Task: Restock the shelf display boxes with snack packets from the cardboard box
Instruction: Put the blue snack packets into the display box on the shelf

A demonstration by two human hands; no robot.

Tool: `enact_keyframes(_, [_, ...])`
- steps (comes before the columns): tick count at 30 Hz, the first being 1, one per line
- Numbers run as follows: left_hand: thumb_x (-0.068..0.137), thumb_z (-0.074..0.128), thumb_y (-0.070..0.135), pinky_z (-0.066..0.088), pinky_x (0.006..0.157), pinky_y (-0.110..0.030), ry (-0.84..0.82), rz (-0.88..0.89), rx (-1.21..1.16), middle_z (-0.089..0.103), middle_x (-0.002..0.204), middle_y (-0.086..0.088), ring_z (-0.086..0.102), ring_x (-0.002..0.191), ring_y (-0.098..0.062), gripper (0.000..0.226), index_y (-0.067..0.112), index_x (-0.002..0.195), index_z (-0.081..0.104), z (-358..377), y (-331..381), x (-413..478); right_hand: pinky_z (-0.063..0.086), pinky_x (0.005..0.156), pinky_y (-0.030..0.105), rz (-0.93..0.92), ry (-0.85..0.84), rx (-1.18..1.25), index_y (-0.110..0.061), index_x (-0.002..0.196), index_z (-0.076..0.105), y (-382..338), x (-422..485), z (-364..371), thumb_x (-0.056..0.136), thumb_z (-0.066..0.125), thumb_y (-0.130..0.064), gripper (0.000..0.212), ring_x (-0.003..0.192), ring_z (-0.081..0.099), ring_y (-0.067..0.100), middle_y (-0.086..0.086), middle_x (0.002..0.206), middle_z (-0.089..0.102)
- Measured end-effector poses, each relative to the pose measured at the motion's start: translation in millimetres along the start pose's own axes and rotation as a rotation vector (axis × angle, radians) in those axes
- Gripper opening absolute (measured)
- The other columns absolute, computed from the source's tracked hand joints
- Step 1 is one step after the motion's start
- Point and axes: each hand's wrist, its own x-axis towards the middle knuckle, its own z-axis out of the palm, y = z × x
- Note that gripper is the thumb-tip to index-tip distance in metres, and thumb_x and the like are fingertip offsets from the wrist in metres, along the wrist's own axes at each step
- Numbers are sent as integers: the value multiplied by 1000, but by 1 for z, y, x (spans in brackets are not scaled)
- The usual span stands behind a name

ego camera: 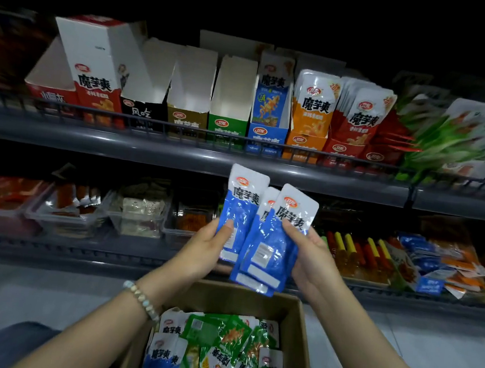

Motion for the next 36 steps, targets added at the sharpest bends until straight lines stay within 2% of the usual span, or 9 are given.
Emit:
enact_keyframes(3, [100,36,37,60,69,-33,-169,-102,-17,64,118,4,70,93,-16,20,38,114,51,4,1,-9,54,82,45,-44,56,37,-11,111,60,-6,4,-4,90,60,-8,21,92,68,25,12,105,70])
enact_keyframes(5, [97,40,41,60,71,-34,-220,-135,-58,64,123,2,69,98,-19,24,36,119,50,7,0,-12,57,75,40,-78,31,21,-12,109,60,-2,1,-2,91,58,-6,19,85,69,21,9,102,70])
enact_keyframes(8, [94,46,37,60,69,-32,-212,-109,-96,72,108,1,71,94,-20,22,32,115,53,12,-2,-12,57,71,35,-129,-53,-32,-13,105,60,8,-3,5,92,53,-3,18,79,69,16,7,98,71])
enact_keyframes(15, [95,52,30,59,61,-30,-183,-44,53,71,104,1,72,87,-20,21,30,115,50,11,-6,-14,56,73,29,-170,-172,-166,-22,120,53,24,-11,15,99,44,-14,24,95,69,14,0,111,69])
enact_keyframes(21, [96,47,28,57,57,-26,-246,-36,-18,73,97,6,71,83,-15,23,25,118,53,7,4,-15,55,87,32,-239,-281,-292,-17,119,56,-1,-3,11,89,61,-15,30,100,67,16,2,111,69])
enact_keyframes(25, [98,47,27,56,76,-22,-164,14,65,71,104,6,69,91,-9,16,27,112,54,4,-2,-7,57,77,27,-287,-260,-342,-17,121,54,8,-1,12,88,64,-13,35,101,67,15,1,111,69])
enact_keyframes(28, [95,55,27,51,71,-16,24,140,233,68,103,3,66,82,-1,8,28,102,54,2,-9,-1,54,70,19,-322,-219,-311,-16,117,55,17,-2,18,88,64,-7,32,91,68,6,-1,105,69])
enact_keyframes(33, [76,76,37,51,76,-18,83,221,454,46,109,26,57,95,4,68,39,123,27,2,-8,-5,57,70,23,-278,-170,-231,-13,111,57,20,0,24,87,65,-5,27,92,68,13,7,107,69])
enact_keyframes(36, [69,81,41,43,79,-14,80,227,605,40,115,19,51,102,2,79,39,127,28,-1,-11,-3,58,70,23,-243,-201,-275,-16,106,59,20,1,25,87,64,-5,23,86,69,10,3,100,71])
